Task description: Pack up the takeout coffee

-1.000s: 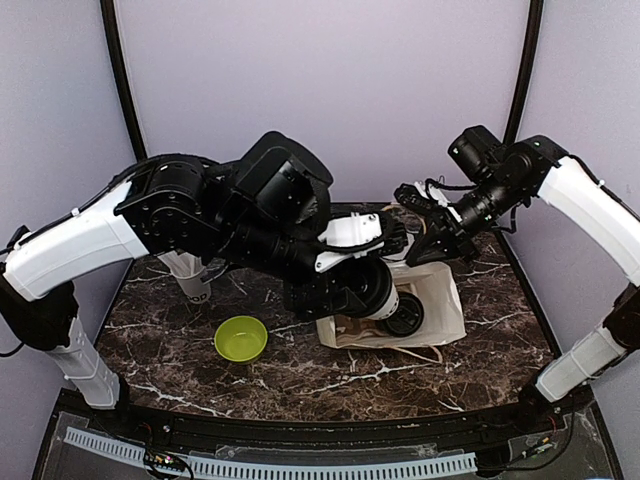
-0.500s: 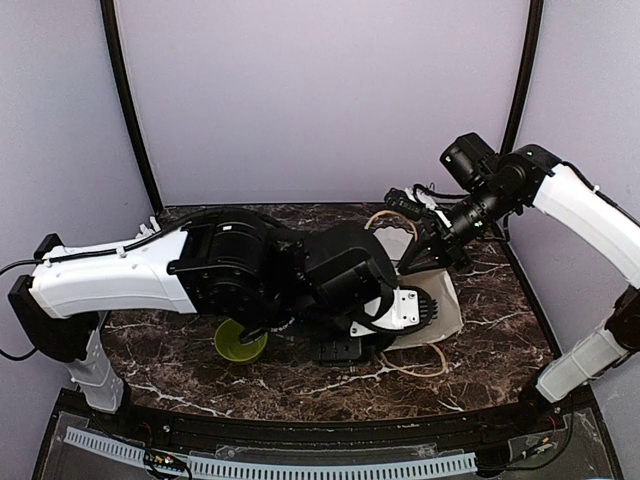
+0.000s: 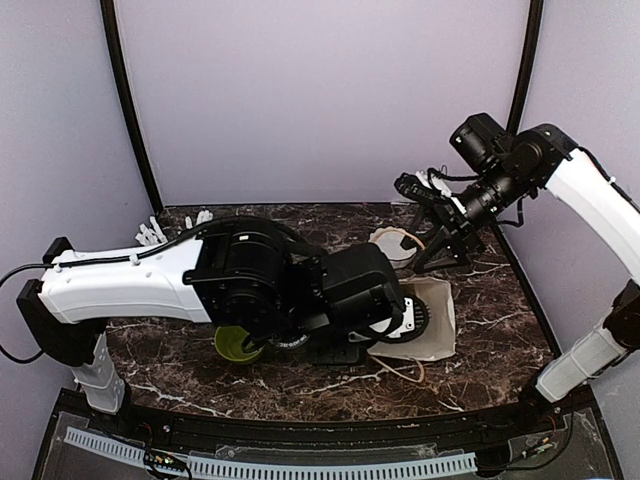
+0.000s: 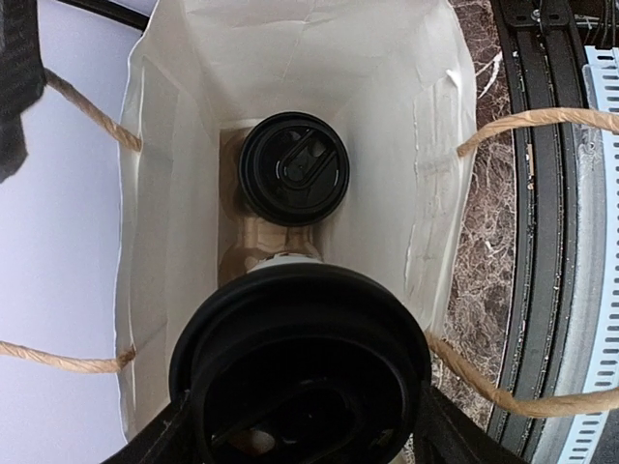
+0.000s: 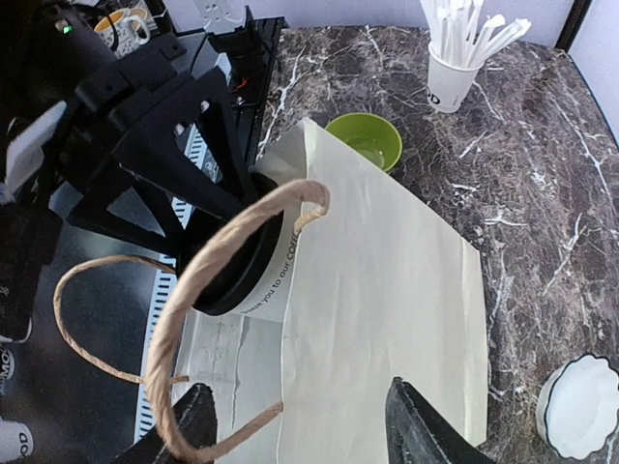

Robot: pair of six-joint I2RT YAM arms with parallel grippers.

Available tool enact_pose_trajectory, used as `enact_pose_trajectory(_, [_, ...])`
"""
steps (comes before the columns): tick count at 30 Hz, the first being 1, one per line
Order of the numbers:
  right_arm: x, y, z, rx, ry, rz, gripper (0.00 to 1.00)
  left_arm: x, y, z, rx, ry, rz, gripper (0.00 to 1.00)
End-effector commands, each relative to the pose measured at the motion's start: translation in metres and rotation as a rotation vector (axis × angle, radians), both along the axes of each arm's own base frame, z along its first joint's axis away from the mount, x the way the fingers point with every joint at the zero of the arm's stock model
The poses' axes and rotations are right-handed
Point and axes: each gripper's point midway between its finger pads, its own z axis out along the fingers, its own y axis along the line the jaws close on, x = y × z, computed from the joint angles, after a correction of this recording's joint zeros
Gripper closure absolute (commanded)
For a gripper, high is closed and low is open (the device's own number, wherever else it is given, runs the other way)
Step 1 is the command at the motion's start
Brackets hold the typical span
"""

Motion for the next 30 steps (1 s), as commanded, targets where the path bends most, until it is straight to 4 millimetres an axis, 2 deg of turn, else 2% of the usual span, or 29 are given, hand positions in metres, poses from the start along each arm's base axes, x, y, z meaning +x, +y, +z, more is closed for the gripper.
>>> enact_pose_trajectory(1, [-0.002,-0.007,0.019,-0.002,-0.097,0.04,0.37,0.01,0.013,0.01,0.005,-0.057,0.051,0.47])
enact_pose_trajectory(4, [0.001,-0.009,0.027,0.004,-0.143,0.036,0.34,0.015,0.015,0.009,0.017,-0.084,0.065,0.47])
enact_pose_trajectory(7, [0.015,-0.013,0.03,0.015,-0.159,0.005,0.34,0.017,0.013,0.013,-0.003,-0.089,0.064,0.47])
enact_pose_trajectory(9, [0.035,-0.019,0.031,0.036,-0.144,-0.049,0.35,0.015,0.01,0.018,-0.032,-0.072,0.05,0.46])
enact_pose_trajectory(13, [0.097,-0.037,0.021,0.068,-0.101,-0.239,0.36,0.008,0.005,0.028,-0.099,-0.023,0.025,0.46])
enact_pose_trajectory(16, [0.122,-0.045,0.004,0.081,-0.056,-0.293,0.36,0.009,0.005,0.032,-0.123,-0.005,0.025,0.46])
enact_pose_trajectory(21, [0.128,-0.041,-0.024,0.088,0.029,-0.285,0.36,0.01,0.005,0.039,-0.14,-0.002,0.018,0.46])
enact_pose_trajectory(25, [0.137,-0.039,-0.052,0.066,0.081,-0.308,0.37,0.008,0.0,0.053,-0.206,0.041,0.002,0.45])
enact_pose_trajectory(27, [0.14,-0.037,-0.063,0.065,0.109,-0.31,0.38,0.008,0.001,0.052,-0.211,0.058,-0.002,0.45])
enact_pose_trajectory(30, [0.142,-0.034,-0.073,0.067,0.148,-0.306,0.38,0.012,0.003,0.037,-0.169,0.065,0.005,0.45])
